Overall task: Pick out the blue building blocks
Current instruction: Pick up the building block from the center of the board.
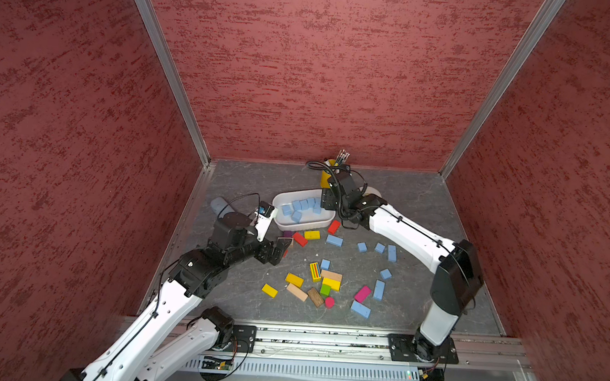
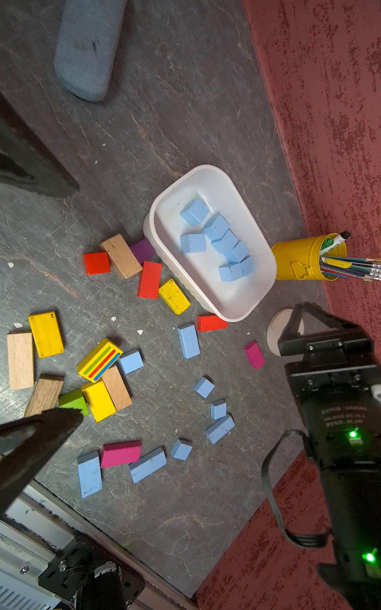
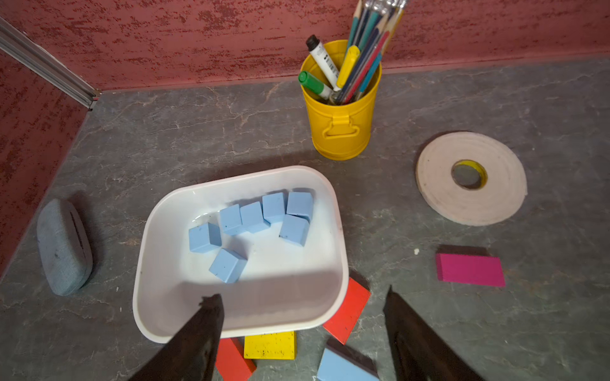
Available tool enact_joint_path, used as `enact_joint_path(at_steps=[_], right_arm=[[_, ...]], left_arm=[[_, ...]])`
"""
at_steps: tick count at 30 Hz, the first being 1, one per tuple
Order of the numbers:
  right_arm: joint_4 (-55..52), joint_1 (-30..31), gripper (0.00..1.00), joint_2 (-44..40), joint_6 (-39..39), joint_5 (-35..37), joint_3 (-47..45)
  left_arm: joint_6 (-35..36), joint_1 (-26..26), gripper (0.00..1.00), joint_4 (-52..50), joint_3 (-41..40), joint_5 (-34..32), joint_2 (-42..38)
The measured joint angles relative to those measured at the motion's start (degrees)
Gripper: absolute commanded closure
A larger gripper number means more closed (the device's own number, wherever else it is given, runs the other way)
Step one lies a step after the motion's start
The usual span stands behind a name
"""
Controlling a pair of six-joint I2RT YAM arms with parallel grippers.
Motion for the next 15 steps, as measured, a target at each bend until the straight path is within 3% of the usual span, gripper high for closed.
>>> enact_joint_path(at_steps=[15], right_arm=[[2.0,-3.3,0.13,-17.4,6.0,0.2,-22.9]], left_arm=[[0.0,0.2,0.0,0.2,-0.1,2.5,0.0]])
